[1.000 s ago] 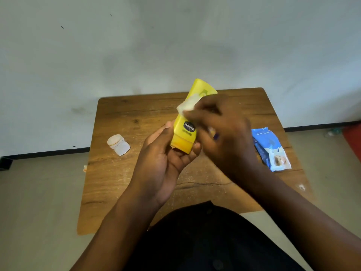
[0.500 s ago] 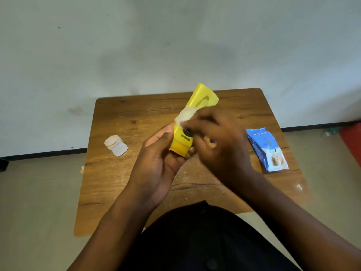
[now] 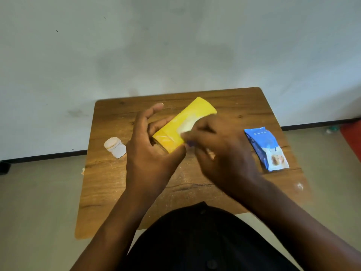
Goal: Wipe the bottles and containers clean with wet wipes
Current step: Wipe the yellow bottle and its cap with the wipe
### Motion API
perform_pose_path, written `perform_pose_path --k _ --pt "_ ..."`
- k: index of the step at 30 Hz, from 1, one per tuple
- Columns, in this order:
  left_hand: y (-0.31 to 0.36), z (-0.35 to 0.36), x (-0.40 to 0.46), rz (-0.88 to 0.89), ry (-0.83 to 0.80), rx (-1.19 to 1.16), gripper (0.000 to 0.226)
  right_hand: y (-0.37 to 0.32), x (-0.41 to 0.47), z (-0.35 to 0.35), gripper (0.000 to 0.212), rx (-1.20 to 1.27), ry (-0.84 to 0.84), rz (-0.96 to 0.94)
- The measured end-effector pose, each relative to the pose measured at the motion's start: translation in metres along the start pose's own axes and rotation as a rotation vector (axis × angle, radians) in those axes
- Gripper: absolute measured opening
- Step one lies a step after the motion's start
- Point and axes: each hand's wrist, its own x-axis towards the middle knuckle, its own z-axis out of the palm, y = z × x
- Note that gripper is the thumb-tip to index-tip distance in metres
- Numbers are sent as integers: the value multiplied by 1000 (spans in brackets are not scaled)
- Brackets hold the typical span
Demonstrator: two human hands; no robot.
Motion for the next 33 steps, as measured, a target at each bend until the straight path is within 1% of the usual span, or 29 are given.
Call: perform_pose_path --k 2,3,5,7,10,14,15,18,20,22,24,27,29,31,33 --pt "-1 -2 0 43 -34 75 87 -7 -5 5 24 -26 -45 -59" --pt "-2 -2 -1 54 -61 94 87 -4 -2 5 24 -40 -43 -51" --pt "-2 -1 -4 75 -104 121 88 12 5 4 26 -60 7 34" --pt "-3 0 -6 100 -122 129 88 30 13 3 29 -41 58 174" --pt "-6 -1 -5 86 -123 81 84 42 15 3 29 29 50 313" --pt "-12 -2 0 -21 -111 -124 76 15 6 4 26 240 -112 417" --pt "-13 -4 2 -57 -101 -187 73 6 3 5 26 306 -130 424" --pt "-15 -9 9 -173 -58 -398 61 -13 -5 9 35 513 -72 436" --pt "-13 -9 11 -226 -36 -487 56 -19 -6 11 42 648 -28 468" --pt "-9 -5 9 -264 -42 -558 46 -22 -4 12 43 699 -6 479" --pt "-6 2 5 -311 -56 -608 44 -24 -1 14 40 665 3 434" --pt "-1 6 4 -393 -50 -717 52 -26 1 18 29 521 4 223" --pt "1 5 6 -467 -55 -800 57 -27 -2 21 24 468 -49 122" --pt "1 3 6 -520 -71 -889 59 -27 -5 23 21 388 -84 69" --pt "0 1 6 -521 -100 -922 55 -24 -3 21 17 297 -72 35"
